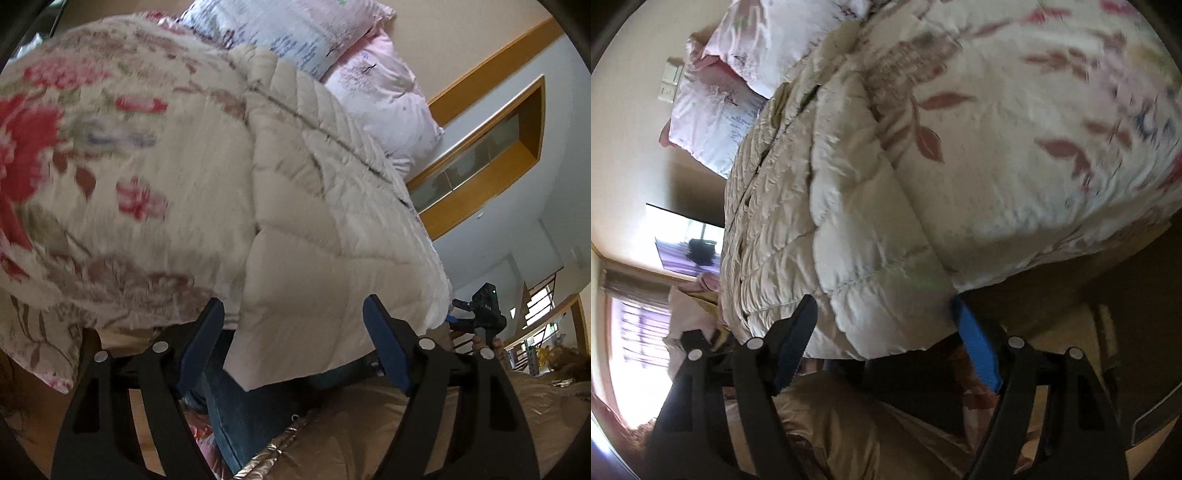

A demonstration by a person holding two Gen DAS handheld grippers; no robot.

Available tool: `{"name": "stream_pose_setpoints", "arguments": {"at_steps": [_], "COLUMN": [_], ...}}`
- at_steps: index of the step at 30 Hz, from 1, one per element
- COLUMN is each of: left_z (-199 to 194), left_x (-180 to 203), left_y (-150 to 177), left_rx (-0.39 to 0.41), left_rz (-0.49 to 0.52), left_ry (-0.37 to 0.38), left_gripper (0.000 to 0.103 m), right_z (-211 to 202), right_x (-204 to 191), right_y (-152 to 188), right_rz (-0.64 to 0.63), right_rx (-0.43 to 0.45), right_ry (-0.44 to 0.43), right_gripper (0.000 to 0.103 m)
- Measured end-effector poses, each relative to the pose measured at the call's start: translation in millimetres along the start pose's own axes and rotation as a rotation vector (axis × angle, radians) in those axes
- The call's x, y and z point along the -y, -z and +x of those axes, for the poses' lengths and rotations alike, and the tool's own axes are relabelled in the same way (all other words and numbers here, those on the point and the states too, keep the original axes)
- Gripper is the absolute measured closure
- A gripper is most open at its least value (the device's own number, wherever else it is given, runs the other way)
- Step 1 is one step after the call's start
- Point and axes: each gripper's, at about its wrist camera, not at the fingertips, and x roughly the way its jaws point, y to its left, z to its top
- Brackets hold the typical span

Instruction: Fold large clothes

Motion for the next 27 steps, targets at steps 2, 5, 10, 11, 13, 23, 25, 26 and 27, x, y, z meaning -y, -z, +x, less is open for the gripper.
{"name": "stream_pose_setpoints", "arguments": {"at_steps": [2, 5, 10, 11, 13, 23, 25, 26, 27], "left_z": [6.6, 18.5, 33.9, 36.9, 41.5, 21.1, 9.0, 2.3, -2.9], "left_x": [-4.6, -13.4, -14.7, -12.8, -10.5, -1.3, 5.4, 9.6, 13.4], "left_y": [1.0, 1.9, 3.5, 4.0, 5.3, 4.0, -1.2, -5.0, -9.0], "left_rx": [-0.008, -0.022, -0.028, -0.037, -0.053, -0.03, 0.003, 0.024, 0.043], "left_rz": [-0.013, -0.045, -0.078, -0.074, -0.071, -0.042, -0.013, 0.005, 0.019], "left_ry": [0.007, 0.022, 0.113, 0.123, 0.134, 0.215, 0.233, 0.235, 0.232], "left_gripper": [0.025, 0.025, 0.026, 0.03, 0.039, 0.089, 0.091, 0.091, 0.091], "right_z": [4.2, 10.4, 21.5, 24.9, 29.1, 7.8, -2.2, -7.1, -13.1], "right_x": [3.2, 10.7, 15.1, 12.5, 8.0, -33.1, -51.5, -58.1, -66.5], "right_y": [-1.1, -0.8, 3.6, 4.7, 5.7, 22.1, 23.6, 23.8, 23.7], "right_rz": [0.004, 0.024, 0.035, 0.026, 0.014, -0.165, -0.236, -0.258, -0.282], "right_rx": [-0.002, 0.006, 0.003, -0.005, -0.023, 0.011, 0.063, 0.089, 0.125], "right_ry": [-0.037, -0.024, -0.085, -0.092, -0.116, -0.13, -0.142, -0.149, -0.153], "right_gripper": [0.026, 0.022, 0.032, 0.04, 0.065, 0.091, 0.092, 0.092, 0.092]}}
